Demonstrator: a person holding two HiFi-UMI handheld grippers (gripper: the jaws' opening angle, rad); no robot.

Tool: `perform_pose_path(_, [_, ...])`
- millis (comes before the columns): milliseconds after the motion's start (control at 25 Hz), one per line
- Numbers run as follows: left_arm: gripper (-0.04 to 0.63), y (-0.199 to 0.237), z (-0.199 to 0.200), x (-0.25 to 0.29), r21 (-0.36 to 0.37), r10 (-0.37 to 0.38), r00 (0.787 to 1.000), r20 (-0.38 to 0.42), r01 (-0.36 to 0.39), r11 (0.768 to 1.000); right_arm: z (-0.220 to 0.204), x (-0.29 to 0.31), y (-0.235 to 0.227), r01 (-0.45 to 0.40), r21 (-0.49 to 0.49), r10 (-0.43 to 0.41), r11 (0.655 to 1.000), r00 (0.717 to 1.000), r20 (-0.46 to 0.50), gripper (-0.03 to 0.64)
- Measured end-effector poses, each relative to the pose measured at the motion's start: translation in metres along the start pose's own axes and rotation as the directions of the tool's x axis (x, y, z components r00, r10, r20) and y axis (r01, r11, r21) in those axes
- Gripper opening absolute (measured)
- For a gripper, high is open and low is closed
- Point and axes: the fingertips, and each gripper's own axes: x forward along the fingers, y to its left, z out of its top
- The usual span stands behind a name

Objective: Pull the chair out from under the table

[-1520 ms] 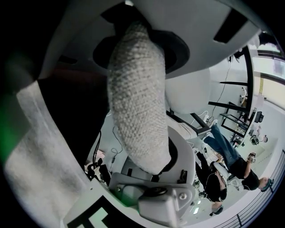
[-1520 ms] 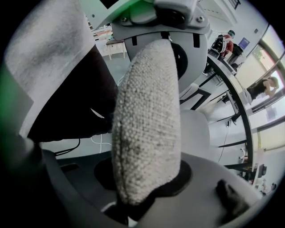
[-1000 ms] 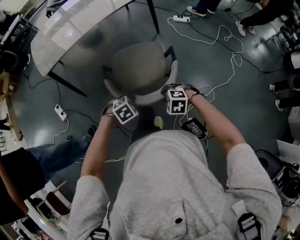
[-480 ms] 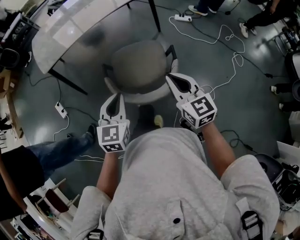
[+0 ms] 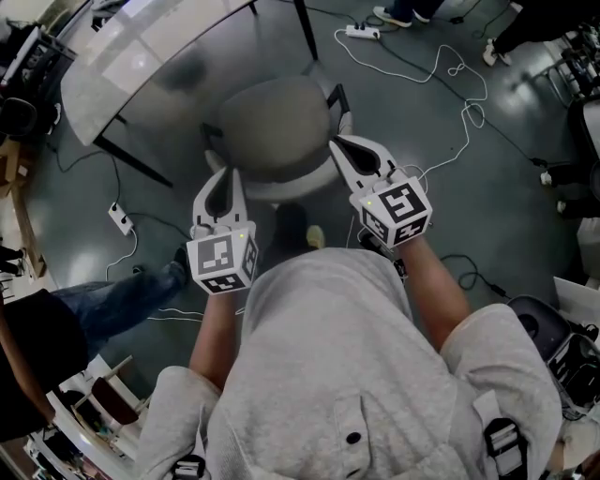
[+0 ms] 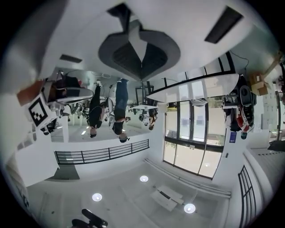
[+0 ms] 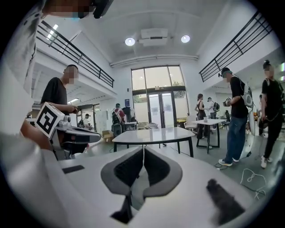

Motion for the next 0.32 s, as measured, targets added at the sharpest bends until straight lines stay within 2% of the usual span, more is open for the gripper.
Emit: perform_pose_path(320, [0.017, -0.003, 0.0005, 0.0001, 0.013, -0.008, 1.0, -0.002, 0.008, 1.0, -0.0024, -0.0003, -0.0023, 0.011, -0.005, -0.011, 1.0, 1.0, 0.0, 0.028])
